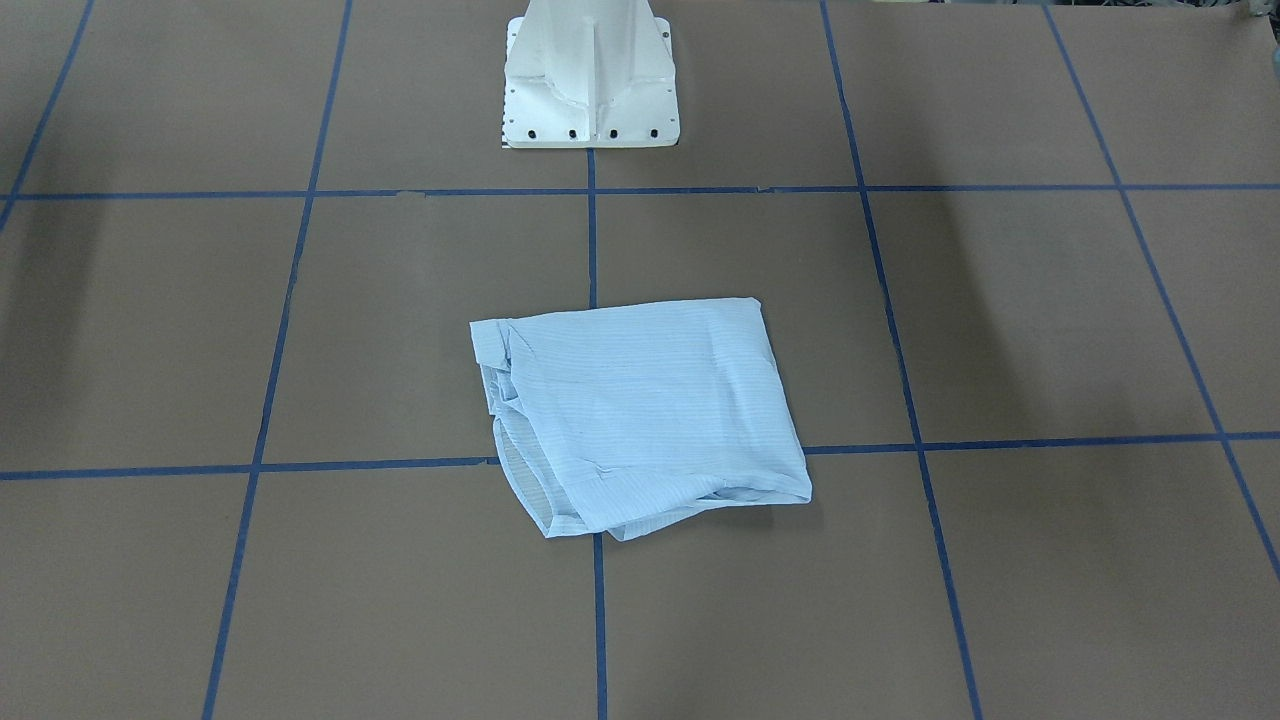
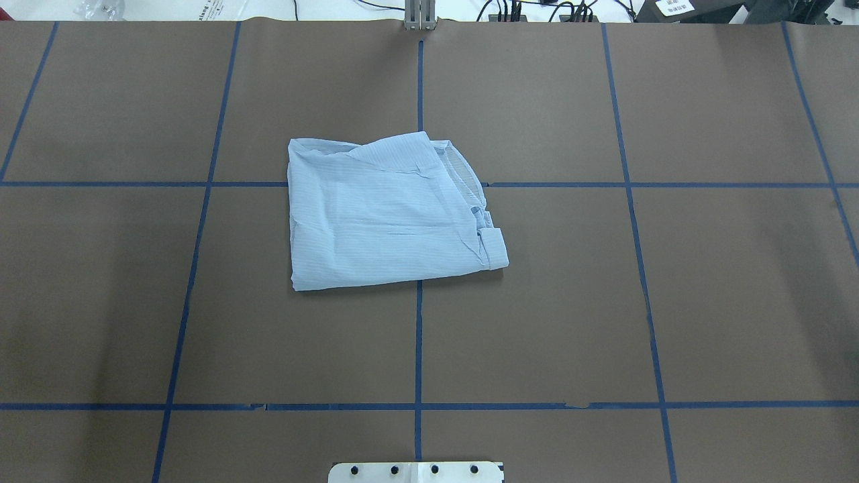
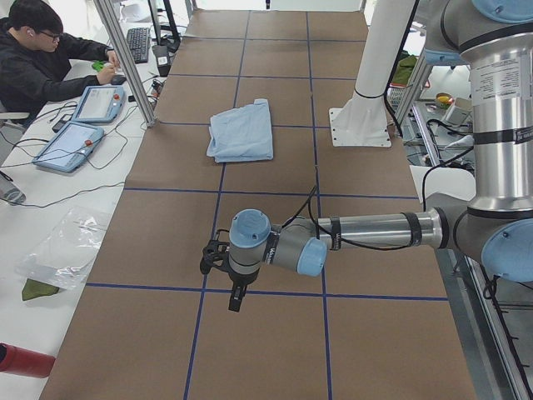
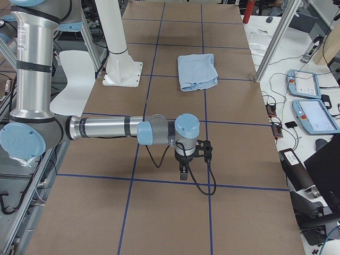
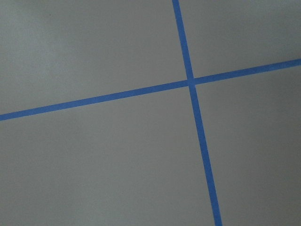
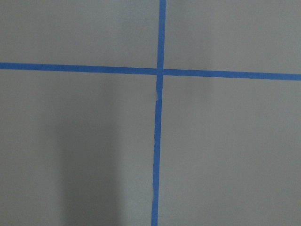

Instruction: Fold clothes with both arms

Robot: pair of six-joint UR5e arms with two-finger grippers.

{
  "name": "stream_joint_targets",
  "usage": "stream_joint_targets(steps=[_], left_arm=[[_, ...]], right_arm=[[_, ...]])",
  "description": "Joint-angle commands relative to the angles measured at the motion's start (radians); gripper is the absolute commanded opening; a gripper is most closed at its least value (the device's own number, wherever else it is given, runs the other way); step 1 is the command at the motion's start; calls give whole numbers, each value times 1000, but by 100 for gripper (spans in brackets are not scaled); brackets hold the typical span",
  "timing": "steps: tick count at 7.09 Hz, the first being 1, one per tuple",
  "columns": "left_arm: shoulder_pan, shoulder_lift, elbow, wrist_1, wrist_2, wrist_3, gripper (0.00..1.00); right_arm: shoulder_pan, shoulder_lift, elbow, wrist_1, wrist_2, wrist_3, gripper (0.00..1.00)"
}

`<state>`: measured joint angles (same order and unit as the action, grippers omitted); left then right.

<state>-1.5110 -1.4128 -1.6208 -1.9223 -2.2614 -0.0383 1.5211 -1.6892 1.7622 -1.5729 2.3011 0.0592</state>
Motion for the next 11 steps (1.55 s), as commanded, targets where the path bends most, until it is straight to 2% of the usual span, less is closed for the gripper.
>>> stream_joint_targets(steps=[1,6,11], left_arm=[[0,0,1,0,-4,0,100],[2,-2,50,-3,-4,5,100],[2,-11,7,-4,-9,3,100]], right_arm=[[-1,0,5,1,3,1,100],[-1,-1,26,-1,4,1,100],[-1,-27,25,-9,-3,5,100]])
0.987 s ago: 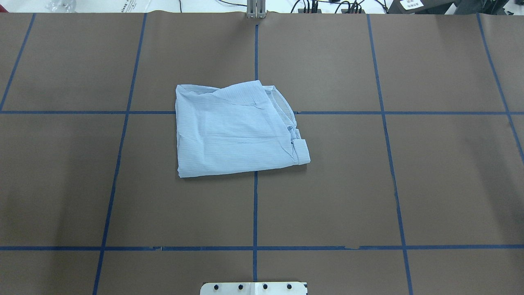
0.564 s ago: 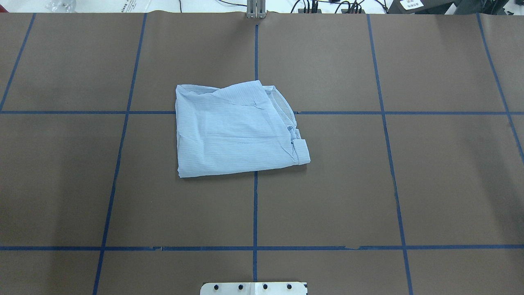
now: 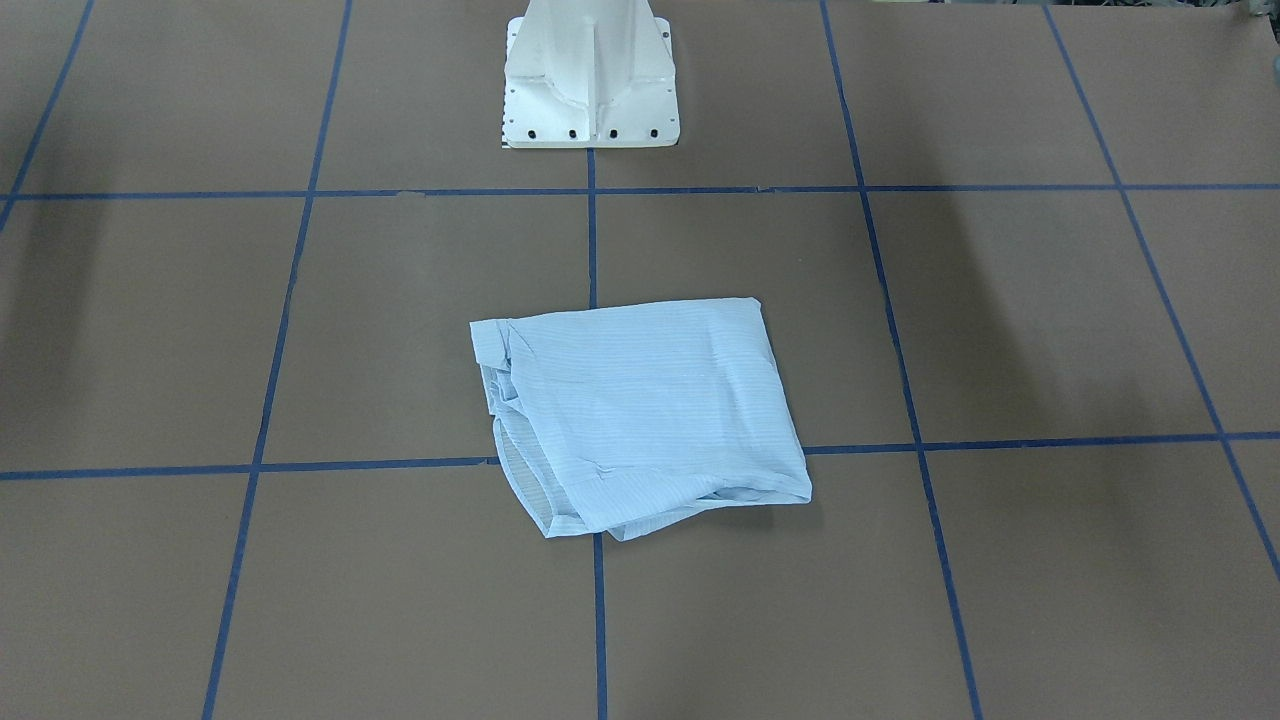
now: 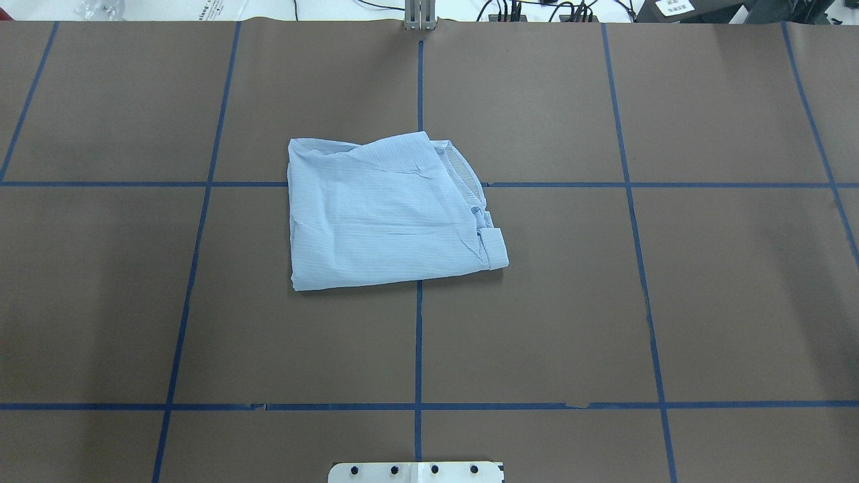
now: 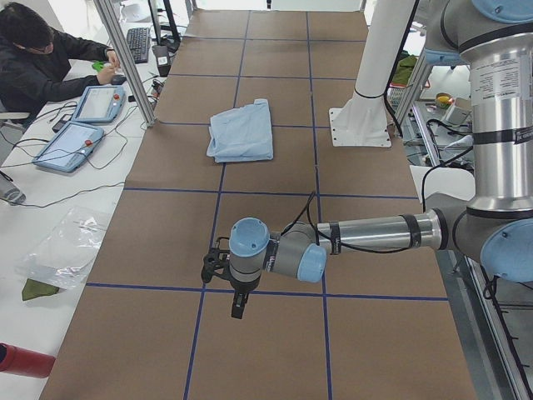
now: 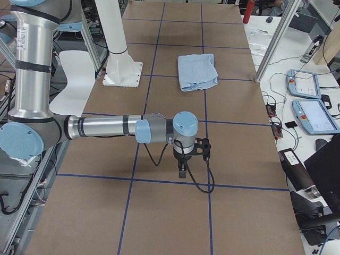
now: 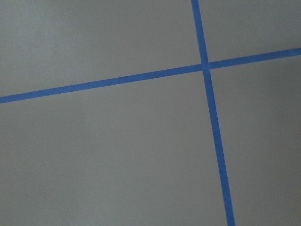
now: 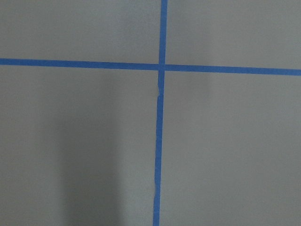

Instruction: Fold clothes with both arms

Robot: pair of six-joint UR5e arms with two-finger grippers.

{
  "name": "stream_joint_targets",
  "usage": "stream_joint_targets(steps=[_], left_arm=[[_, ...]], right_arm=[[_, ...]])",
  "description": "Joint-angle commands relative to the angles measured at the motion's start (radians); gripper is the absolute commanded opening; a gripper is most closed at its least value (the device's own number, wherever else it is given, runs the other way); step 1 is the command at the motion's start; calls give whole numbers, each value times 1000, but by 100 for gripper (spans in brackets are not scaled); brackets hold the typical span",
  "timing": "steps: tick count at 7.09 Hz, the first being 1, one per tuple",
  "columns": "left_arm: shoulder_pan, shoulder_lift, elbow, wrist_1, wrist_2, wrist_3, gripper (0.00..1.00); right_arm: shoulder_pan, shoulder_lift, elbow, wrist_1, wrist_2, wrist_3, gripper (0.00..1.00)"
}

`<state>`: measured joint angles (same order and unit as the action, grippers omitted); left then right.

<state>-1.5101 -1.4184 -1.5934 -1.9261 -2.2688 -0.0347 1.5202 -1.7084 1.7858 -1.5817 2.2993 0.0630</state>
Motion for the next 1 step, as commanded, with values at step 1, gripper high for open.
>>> stream_joint_targets(steps=[1], left_arm=[[1,-7,-20,-2,0,1,100]], right_arm=[[0,-19,0,0,-1,1,100]])
